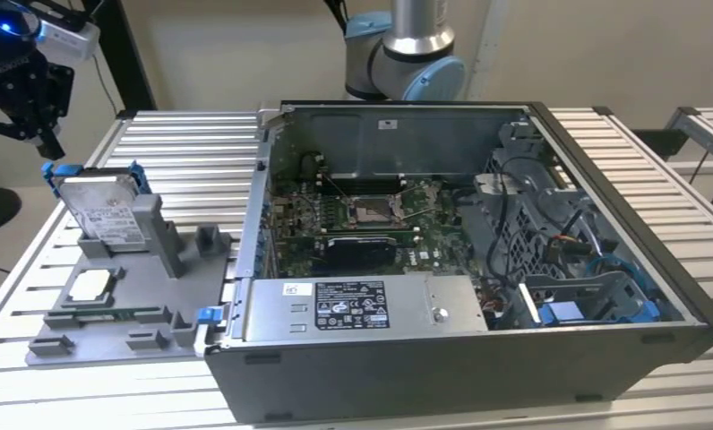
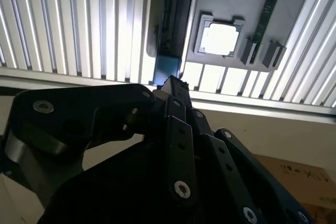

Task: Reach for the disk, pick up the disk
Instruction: 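Pick up the disk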

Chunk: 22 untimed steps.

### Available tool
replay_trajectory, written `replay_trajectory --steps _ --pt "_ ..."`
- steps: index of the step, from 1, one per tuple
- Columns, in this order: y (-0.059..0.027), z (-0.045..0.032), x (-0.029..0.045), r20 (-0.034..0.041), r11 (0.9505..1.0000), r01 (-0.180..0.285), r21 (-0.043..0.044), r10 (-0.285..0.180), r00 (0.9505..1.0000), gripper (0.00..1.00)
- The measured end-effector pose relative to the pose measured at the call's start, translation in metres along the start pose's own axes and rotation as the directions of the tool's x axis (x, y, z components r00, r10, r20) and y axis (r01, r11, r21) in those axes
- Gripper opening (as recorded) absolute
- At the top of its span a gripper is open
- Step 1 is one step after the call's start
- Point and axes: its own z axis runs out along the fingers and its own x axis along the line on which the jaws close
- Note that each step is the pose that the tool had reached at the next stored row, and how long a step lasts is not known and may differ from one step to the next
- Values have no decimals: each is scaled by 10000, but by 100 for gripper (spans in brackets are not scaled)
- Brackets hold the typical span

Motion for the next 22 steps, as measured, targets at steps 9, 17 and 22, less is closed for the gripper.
replay_trajectory --steps 9,17,22 --pt "0 2 0 -29 9929 1191 37 -1191 9929 0" --pt "-9 6 -3 -38 9777 2099 116 -2098 9777 0" --pt "-28 9 -12 -38 9730 2302 148 -2302 9731 0"
